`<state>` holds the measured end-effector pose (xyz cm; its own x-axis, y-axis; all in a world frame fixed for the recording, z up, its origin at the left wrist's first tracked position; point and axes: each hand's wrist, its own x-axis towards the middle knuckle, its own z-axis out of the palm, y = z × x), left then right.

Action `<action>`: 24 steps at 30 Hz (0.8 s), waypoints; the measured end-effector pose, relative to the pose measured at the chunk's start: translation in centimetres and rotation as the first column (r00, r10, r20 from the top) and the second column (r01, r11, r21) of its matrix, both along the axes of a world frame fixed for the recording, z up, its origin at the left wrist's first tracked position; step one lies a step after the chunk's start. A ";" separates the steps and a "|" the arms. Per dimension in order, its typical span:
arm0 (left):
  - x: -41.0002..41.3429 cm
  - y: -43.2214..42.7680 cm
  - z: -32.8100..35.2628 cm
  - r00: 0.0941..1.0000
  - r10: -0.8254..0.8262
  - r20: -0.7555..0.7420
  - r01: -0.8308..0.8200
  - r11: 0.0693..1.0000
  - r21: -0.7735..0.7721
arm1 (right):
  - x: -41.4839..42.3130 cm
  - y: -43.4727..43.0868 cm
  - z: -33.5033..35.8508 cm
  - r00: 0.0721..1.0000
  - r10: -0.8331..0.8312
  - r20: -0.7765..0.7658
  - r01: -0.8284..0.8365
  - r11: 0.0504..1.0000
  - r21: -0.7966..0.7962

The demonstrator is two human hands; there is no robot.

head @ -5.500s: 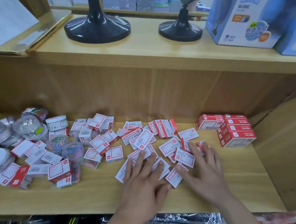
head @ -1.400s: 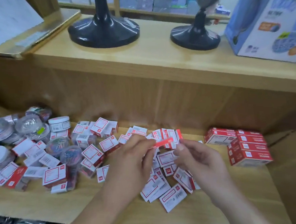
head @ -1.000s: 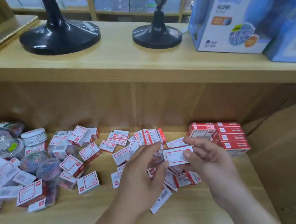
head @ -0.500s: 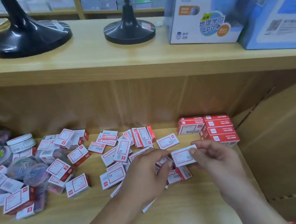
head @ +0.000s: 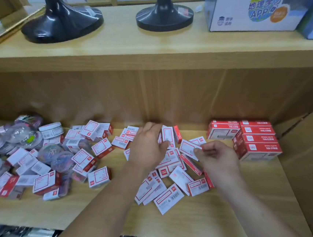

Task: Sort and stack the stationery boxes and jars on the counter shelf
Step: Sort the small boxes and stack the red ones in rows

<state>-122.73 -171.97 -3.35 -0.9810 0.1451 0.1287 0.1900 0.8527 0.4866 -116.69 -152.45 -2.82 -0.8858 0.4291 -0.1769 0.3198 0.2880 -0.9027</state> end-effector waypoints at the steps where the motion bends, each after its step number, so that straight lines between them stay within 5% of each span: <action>1: 0.1 -0.4 0.1 1.000 0.002 0.003 -0.003 0.998 0.065 | -0.3 0.3 -0.2 0.999 0.037 0.019 -0.039 0.995 0.094; 7: -0.1 -3.1 1.0 0.984 0.147 0.101 -0.175 0.903 0.393 | -1.4 1.6 -0.4 0.976 0.167 0.139 -0.206 0.915 0.346; 11: 0.0 -3.7 1.4 0.981 0.163 0.109 -0.196 0.798 0.571 | -0.4 0.7 0.5 0.973 0.226 -0.046 -0.180 0.867 0.464; 17: 1.0 -5.7 2.3 0.999 0.025 -0.025 -0.018 0.968 0.251 | 0.9 -2.2 1.1 0.890 0.455 -0.037 -0.394 0.806 0.441; 21: 4.5 -3.9 1.5 0.966 -0.242 0.087 0.240 0.970 0.030 | 1.7 -2.1 0.6 0.894 0.447 -0.044 -0.371 0.791 0.487; 24: 5.1 -2.6 0.7 0.955 -0.276 0.106 0.290 0.945 -0.154 | 3.1 -0.5 0.0 0.913 0.402 -0.072 -0.303 0.784 0.542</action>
